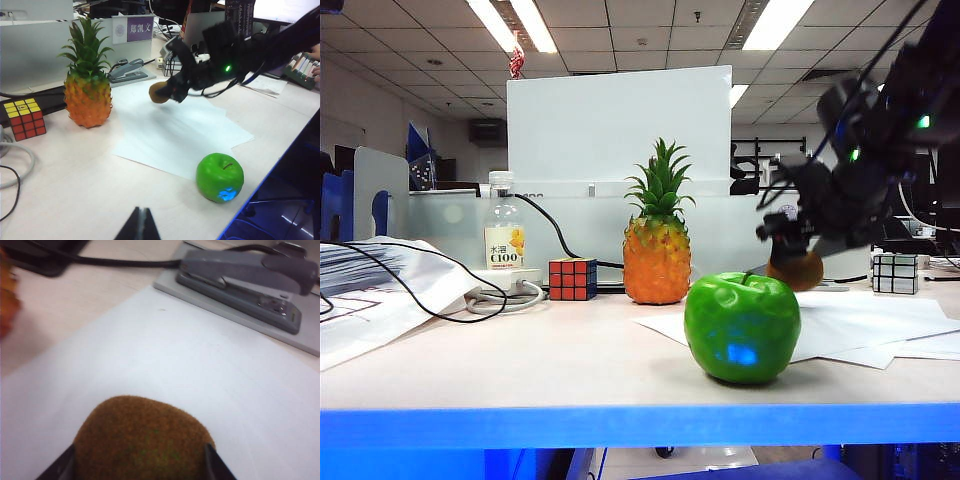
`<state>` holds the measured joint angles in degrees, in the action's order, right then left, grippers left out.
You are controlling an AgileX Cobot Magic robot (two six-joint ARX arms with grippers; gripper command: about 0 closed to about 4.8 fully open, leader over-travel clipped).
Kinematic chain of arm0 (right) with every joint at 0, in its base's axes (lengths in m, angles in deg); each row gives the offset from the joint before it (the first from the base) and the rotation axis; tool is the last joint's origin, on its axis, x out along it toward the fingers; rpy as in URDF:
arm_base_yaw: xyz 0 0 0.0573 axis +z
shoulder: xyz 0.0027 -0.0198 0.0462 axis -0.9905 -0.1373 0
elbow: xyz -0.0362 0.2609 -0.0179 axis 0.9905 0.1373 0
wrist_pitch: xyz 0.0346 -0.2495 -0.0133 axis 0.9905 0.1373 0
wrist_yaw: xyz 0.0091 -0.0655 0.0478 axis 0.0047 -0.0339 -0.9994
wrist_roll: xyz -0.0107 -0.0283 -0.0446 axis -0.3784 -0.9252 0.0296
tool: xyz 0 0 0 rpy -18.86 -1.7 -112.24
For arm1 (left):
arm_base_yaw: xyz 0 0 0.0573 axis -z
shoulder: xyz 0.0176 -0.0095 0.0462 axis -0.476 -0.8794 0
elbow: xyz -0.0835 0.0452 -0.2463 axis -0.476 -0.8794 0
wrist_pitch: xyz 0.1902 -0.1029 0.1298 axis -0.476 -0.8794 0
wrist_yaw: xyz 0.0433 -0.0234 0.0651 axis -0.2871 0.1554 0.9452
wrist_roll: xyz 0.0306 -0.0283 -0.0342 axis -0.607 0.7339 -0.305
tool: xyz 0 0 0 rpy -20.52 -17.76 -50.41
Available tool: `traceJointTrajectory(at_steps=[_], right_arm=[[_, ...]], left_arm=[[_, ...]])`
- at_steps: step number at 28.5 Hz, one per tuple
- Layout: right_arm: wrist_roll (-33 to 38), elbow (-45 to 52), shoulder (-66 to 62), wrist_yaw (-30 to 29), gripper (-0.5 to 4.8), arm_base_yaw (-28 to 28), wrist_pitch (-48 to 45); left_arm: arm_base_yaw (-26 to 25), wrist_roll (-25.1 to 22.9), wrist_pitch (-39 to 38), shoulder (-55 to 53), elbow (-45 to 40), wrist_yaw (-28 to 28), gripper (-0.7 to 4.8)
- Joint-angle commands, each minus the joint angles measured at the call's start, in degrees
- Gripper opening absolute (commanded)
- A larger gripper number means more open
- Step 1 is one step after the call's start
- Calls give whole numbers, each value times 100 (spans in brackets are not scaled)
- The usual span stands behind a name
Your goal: Arrange all the fruits from large to small from left to right in a row.
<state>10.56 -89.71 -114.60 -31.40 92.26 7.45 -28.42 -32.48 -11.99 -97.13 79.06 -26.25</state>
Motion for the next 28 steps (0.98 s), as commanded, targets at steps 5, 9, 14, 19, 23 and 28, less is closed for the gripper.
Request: traceJointTrajectory(at_steps=[5, 9, 14, 19, 23, 28], right_arm=[[201, -55, 1449, -293, -6, -2, 726], [164, -52, 2389, -348, -6, 46, 1801], [52, -39, 3386, -44, -6, 74, 3104], [24, 103, 4092, 332, -6, 74, 4518], [22, 402, 4389, 308, -6, 74, 5268], [50, 1152, 4522, 133, -6, 76, 5276]], left_arm=[[-2, -63, 85, -4, 28, -4, -5], [0, -61, 122, -4, 28, -13, -5], [0, -37, 249, -4, 28, -28, -5], [0, 103, 323, -2, 28, -72, -5], [0, 116, 363, -2, 28, -184, -5], [0, 216, 400, 0, 28, -216, -5]])
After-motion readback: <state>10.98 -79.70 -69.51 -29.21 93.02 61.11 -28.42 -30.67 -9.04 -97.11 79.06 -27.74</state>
